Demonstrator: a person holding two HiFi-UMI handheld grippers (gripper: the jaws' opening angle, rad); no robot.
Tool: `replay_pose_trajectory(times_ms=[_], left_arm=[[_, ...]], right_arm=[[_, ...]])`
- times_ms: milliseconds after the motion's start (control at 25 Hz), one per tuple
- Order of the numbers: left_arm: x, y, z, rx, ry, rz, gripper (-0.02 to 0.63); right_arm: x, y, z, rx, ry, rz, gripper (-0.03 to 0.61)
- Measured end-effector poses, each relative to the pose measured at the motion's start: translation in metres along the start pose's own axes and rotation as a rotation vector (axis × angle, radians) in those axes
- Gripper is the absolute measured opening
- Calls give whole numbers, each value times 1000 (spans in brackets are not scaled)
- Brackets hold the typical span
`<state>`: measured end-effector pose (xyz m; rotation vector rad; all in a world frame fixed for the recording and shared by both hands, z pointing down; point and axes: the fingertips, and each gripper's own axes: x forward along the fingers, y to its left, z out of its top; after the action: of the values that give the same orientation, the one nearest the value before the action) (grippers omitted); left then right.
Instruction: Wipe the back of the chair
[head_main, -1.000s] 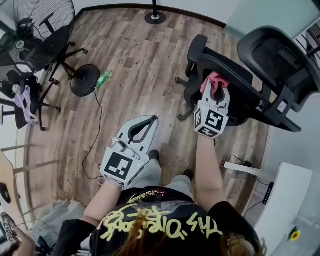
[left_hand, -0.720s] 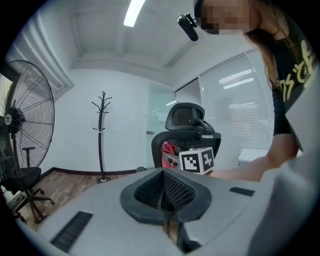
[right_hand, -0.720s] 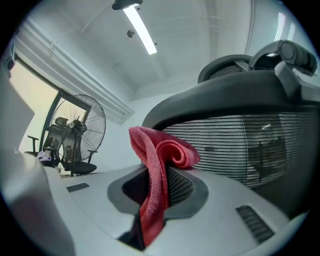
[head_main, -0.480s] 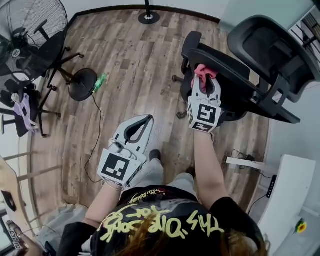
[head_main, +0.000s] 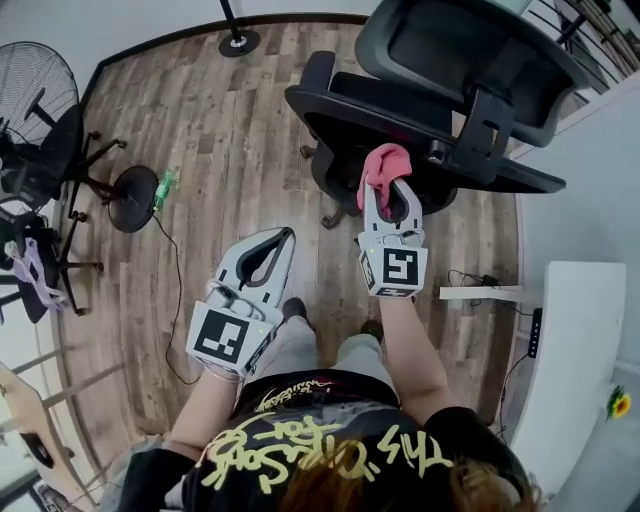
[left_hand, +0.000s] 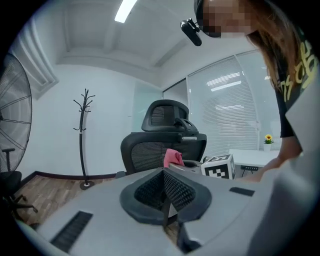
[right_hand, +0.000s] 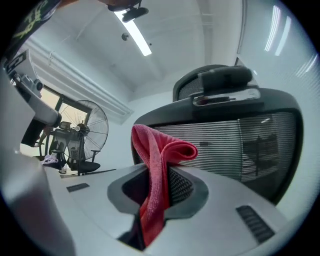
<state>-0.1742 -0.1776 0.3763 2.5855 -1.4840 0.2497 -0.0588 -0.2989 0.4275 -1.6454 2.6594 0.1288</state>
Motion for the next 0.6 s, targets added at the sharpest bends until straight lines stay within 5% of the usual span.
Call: replay_pose_trajectory(times_ms=[240,600], left_arm=[[37,-55,-5,17,9,-79,-6],[63,-105,-5,44,37,-84,-6]], right_arm=[[-57,-103,-23,6,35,-163,63],[-84,-230,-62,35,88,-334,63]])
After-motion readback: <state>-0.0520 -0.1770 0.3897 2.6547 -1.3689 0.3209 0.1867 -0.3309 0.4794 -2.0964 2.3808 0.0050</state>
